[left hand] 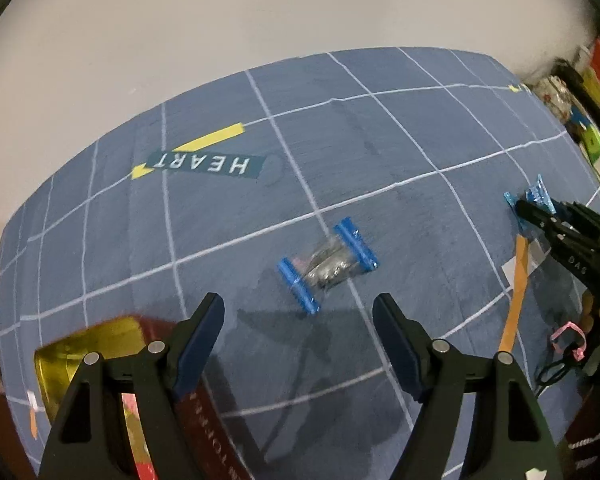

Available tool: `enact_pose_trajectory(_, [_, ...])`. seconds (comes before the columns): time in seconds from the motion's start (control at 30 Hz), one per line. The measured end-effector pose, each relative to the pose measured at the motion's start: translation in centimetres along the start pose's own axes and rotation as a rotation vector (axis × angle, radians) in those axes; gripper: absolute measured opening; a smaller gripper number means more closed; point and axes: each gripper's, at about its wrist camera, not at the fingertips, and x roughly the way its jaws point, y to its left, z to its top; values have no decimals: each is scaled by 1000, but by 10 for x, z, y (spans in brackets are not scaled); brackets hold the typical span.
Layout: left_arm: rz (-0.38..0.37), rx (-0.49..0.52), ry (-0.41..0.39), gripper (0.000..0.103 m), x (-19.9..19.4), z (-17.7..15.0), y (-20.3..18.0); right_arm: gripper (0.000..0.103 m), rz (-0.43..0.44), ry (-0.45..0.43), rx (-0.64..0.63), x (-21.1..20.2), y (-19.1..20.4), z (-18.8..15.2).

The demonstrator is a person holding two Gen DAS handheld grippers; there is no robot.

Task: Organize snacks
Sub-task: 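Grasp the small clear blue-ended bag with left tool while right tool holds candy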

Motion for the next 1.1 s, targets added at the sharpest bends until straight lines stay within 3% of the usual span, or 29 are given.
enact_pose_trajectory(0.13, [-3,42,25,73,14,7,-5,30,1,0,1,0,0,0])
enact_pose_trajectory(0.3, [-11,81,55,63,29,15,-13,30,11,-1,12,0,-2,0])
enact_pose_trajectory(0.5, [-14,124,64,63,40,25,-23,31,17,-2,17,0,-2,0])
enact_pose_trajectory(0.73, [-35,98,83,58,55,32,-19,31,24,-2,25,0,-4,0])
enact_pose_trajectory(1.0, [-93,31,89,28,48,21,-13,31,27,-2,26,0,-4,0])
enact_pose_trajectory(1.1, [-81,22,91,28,45,16,-12,31,26,-2,26,0,-4,-1])
